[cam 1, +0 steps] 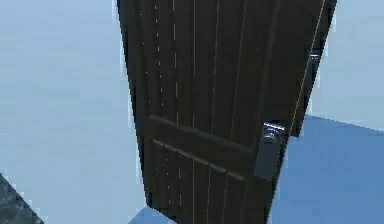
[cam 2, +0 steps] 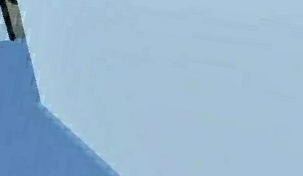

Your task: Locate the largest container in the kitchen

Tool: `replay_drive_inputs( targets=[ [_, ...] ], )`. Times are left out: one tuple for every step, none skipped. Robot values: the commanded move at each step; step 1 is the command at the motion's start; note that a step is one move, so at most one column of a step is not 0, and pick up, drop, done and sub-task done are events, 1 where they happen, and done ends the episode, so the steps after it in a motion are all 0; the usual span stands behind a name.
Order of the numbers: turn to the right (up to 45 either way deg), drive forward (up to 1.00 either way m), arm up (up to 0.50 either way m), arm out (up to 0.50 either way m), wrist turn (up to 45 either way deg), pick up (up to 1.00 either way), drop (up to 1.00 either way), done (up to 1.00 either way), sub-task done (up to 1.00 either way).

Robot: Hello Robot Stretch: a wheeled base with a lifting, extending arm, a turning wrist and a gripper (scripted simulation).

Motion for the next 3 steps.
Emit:
replay_drive_inputs(
  targets=[
    [45.0, 0.00, 0.00, 0.00, 0.0, 0.00, 0.00, 0.00, 0.00],
    [0.0, 0.60, 0.00, 0.00, 0.0, 0.00, 0.00, 0.00, 0.00],
    [-6.0, 0.00, 0.00, 0.00, 0.0, 0.00, 0.00, 0.00, 0.00]
  ],
)
